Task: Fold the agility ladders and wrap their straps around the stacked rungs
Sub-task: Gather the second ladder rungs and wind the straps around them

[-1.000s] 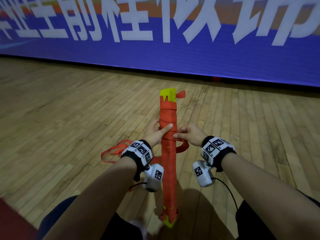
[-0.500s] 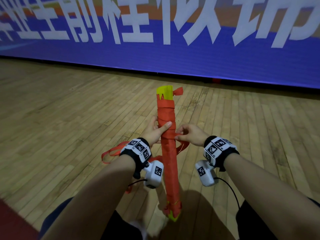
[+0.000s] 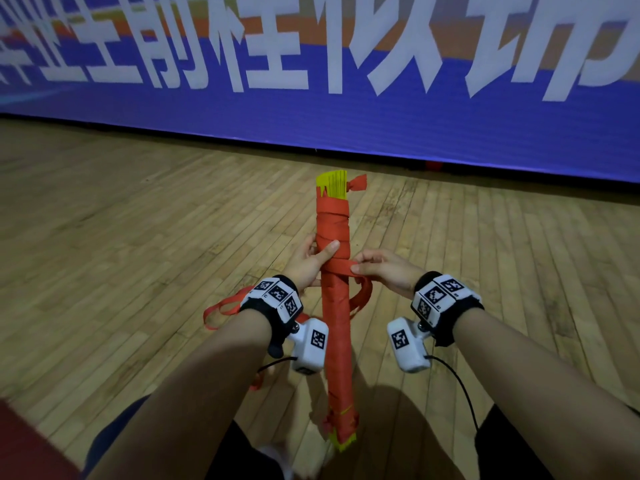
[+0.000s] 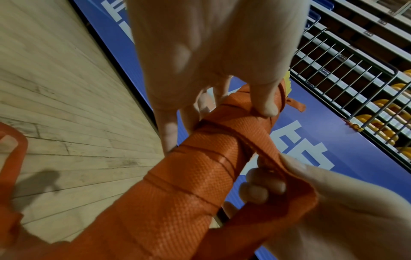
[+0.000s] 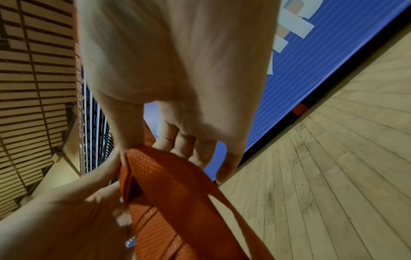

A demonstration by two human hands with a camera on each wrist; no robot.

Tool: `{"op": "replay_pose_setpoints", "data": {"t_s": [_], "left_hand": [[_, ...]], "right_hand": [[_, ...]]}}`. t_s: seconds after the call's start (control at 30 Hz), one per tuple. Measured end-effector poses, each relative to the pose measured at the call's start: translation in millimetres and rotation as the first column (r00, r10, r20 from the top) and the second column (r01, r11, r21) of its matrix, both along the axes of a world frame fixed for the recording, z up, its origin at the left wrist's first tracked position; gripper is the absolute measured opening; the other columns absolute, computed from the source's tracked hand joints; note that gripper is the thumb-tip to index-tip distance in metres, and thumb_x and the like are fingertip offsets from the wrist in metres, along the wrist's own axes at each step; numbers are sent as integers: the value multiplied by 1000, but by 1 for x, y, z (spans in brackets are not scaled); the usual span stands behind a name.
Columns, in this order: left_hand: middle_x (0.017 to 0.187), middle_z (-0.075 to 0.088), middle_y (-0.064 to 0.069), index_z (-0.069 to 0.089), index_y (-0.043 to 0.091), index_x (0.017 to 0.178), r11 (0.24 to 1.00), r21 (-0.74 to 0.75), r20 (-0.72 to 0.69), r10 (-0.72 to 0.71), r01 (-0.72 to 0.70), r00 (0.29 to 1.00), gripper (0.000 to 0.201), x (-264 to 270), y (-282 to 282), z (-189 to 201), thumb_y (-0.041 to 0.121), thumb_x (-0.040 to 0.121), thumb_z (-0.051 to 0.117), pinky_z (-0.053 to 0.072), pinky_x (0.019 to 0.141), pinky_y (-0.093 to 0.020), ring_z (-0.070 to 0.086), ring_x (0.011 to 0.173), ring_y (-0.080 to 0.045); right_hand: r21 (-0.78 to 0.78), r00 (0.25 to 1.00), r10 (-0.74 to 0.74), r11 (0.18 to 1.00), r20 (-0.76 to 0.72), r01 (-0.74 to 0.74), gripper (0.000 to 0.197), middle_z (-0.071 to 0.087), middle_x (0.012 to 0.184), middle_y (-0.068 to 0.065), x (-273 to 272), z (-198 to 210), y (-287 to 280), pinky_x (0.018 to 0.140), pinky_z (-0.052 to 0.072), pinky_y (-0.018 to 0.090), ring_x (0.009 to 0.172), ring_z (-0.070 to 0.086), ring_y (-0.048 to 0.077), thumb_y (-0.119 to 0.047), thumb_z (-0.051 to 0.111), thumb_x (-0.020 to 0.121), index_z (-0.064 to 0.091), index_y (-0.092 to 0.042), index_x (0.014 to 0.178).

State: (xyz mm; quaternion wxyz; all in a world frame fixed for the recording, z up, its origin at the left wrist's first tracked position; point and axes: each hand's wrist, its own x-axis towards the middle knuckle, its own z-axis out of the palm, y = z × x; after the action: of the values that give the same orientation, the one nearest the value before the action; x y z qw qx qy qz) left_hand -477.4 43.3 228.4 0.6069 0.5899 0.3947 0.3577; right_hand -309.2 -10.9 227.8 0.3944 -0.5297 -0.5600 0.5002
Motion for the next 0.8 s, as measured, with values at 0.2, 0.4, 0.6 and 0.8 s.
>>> {"op": "replay_pose_setpoints", "data": {"t_s": [0.2, 0.4, 0.6, 0.8], "left_hand": [[110, 63, -3, 49, 23, 125, 999, 25, 3, 33, -33, 999, 34, 3, 0, -1, 30, 93, 59, 54, 66, -30, 64, 91, -12], [111, 64, -3, 53, 30, 110, 990, 112, -17, 85, -83, 996, 23, 1, 4, 1, 28, 90, 64, 51, 93, -41, 60, 109, -23], [107, 62, 4, 53, 17, 126, 995, 92, 18, 27, -29, 999, 34, -2, 2, 3, 25, 93, 60, 56, 73, -25, 62, 96, -11], [114, 65, 5, 53, 23, 120, 1000, -12, 46, -23, 23, 999, 28, -4, 2, 4, 30, 94, 57, 53, 68, -28, 63, 102, -12]], "right_hand": [[-21, 996, 84, 996, -32, -85, 13, 68, 82, -2, -1, 1, -1, 87, 44, 19, 82, 62, 8, -8, 56, 91, 65, -11, 84], [87, 999, -41, 995, 11, 40, 12, 64, 80, 2, -1, -4, 0, 83, 45, 20, 78, 59, 10, -9, 58, 91, 63, -13, 81], [70, 1000, -22, 997, -19, 23, 14, 61, 60, 2, -1, -1, -3, 65, 47, 15, 55, 58, 6, -5, 56, 92, 62, -8, 79], [33, 1000, -18, 999, 24, 17, 13, 63, 56, -10, 8, -1, 0, 62, 45, 13, 53, 57, -1, 2, 59, 88, 63, -9, 82]]}}
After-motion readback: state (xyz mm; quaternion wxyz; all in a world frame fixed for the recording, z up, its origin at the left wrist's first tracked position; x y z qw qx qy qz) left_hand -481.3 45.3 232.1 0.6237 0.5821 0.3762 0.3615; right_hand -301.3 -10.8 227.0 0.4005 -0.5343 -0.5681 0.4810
